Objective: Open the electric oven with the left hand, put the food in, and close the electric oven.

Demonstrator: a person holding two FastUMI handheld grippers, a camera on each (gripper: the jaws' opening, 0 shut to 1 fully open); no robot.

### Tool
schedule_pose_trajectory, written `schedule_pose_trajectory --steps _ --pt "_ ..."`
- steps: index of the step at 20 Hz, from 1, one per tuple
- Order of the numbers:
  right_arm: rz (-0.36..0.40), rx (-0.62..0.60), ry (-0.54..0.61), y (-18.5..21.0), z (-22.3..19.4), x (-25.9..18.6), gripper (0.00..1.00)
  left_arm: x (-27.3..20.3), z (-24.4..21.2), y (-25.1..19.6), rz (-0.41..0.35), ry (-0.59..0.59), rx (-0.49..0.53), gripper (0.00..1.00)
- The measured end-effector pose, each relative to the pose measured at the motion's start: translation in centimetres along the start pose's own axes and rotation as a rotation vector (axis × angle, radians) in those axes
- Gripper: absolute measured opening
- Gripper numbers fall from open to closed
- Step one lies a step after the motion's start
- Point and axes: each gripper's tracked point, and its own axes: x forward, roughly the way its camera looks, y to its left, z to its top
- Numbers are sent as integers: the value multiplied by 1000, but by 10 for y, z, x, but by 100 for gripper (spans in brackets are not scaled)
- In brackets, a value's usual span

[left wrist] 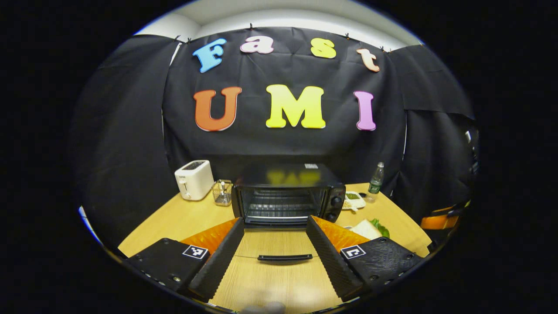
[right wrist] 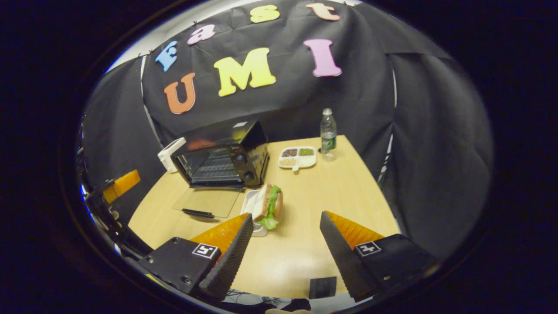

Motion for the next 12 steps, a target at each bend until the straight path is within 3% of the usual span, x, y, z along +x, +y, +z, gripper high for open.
schedule_pose_trajectory --steps 4,5,8,9,12 --pt "122 -6 97 6 -8 55 87 -23 50 -12 32 -93 5 95" --pt "153 -7 127 9 -10 69 99 -25 59 -12 47 -106 6 95" --pt "237 49 214 15 -14 106 99 -35 82 -17 88 -143 0 95" --pt "255 71 244 16 -16 118 86 -37 87 -18 102 -150 4 95" --pt "292 97 330 15 -20 143 82 -40 94 -22 141 -158 15 95"
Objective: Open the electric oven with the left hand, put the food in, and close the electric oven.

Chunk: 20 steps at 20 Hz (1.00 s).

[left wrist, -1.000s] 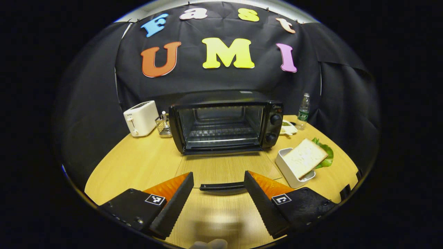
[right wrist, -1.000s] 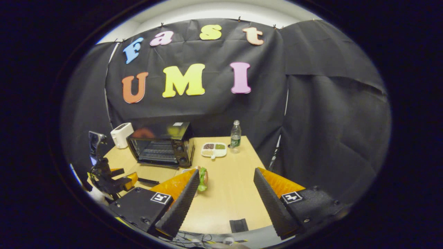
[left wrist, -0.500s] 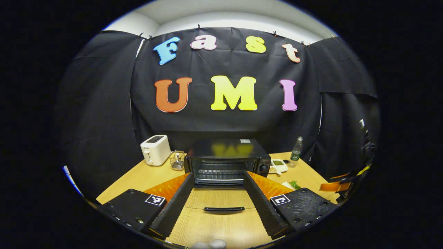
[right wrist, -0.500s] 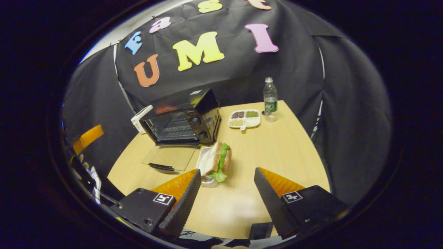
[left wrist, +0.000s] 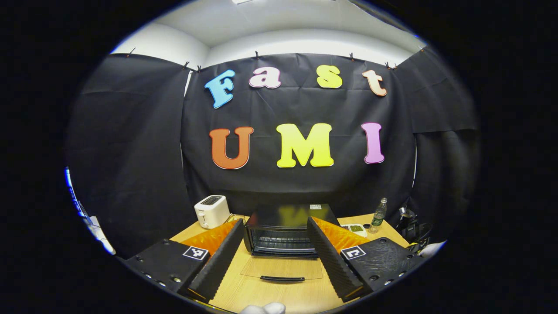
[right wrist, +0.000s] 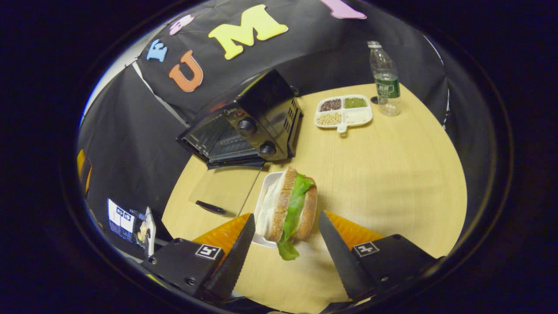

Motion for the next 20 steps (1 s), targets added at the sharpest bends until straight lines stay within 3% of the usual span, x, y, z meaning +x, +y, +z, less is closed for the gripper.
schedule_pose_trajectory --steps 5,9,11,16,20 --pt "77 31 65 -1 12 19 72 2 -2 -5 53 14 24 95" --pt "138 58 112 4 12 25 53 7 -5 -6 85 28 29 95" --pt "147 38 110 5 14 24 48 10 -7 -4 89 28 27 96" --pt "106 -26 49 22 27 11 37 15 -15 11 75 38 5 95" --pt "53 -39 -68 52 50 -17 36 16 -25 29 42 43 29 95"
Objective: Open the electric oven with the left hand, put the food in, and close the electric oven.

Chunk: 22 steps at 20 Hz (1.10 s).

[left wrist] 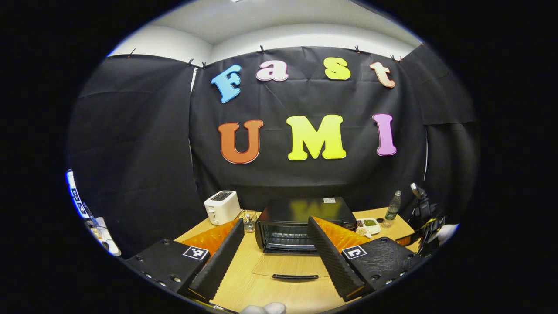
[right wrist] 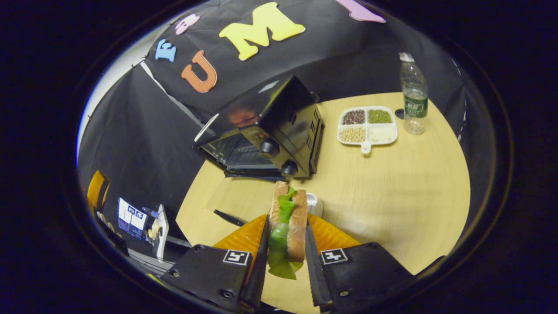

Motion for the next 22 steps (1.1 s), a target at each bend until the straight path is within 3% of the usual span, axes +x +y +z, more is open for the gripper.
schedule_pose_trajectory --steps 4,8,9,10,11,14,17,22 --pt "-24 37 -151 50 16 -16 36 -6 0 9 -81 -20 10 95" --pt "-32 116 -269 93 14 -3 36 -9 -5 24 -126 -25 -10 95" --pt "-38 139 -297 101 12 4 36 -8 -9 26 -143 -24 -17 95" --pt "-43 163 -322 108 10 12 45 -9 -11 29 -155 -21 -17 95" --pt "-49 188 -351 115 8 20 36 -9 -13 33 -164 -15 -15 95" --pt "-53 257 -434 133 4 52 36 -7 -13 44 -174 -18 -10 96" --pt "22 382 -530 157 9 85 36 -4 -20 51 -185 -9 14 95" --pt "45 557 -617 155 24 139 36 -2 -38 52 -216 22 38 95"
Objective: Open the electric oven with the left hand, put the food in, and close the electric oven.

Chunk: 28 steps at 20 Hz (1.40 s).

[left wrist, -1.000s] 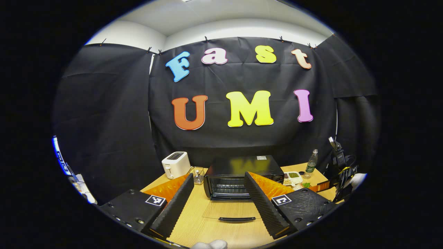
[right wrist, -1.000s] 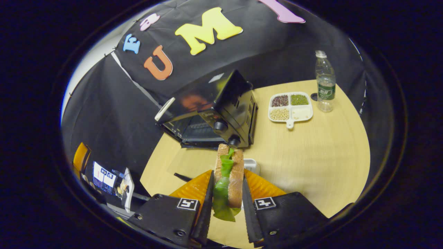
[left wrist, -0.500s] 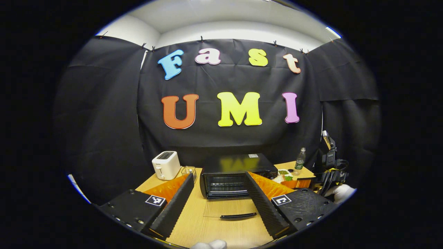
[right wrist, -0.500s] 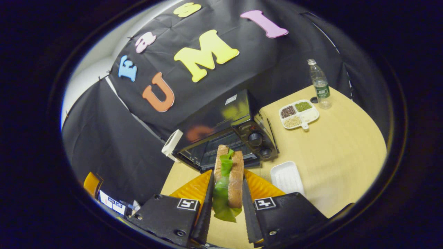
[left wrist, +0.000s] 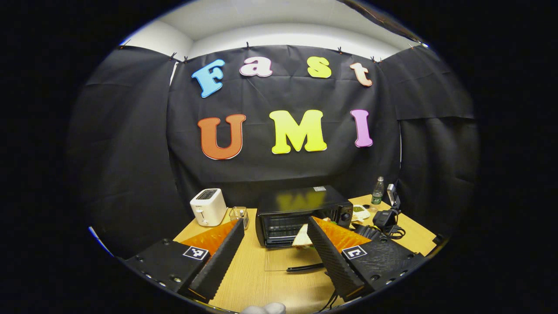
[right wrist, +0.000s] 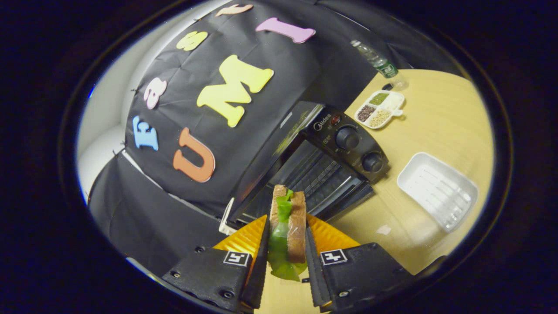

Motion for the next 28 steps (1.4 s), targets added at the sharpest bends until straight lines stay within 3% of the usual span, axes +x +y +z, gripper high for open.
schedule_pose_trajectory --steps 7,14,20,25,26,28 --pt "-32 157 -106 -16 6 69 36 5 -29 18 12 59 14 96" --pt "-21 144 -140 -10 1 118 36 16 -39 23 18 73 -6 96" --pt "-99 59 -118 -29 -1 134 37 14 -49 26 31 104 -44 96" --pt "-196 -140 -89 -42 5 131 53 18 -46 25 35 96 -57 96" --pt "-216 -187 -72 -45 6 129 67 19 -46 24 34 94 -57 96" --pt "-237 -261 -66 -46 10 126 86 20 -44 25 37 87 -56 96"
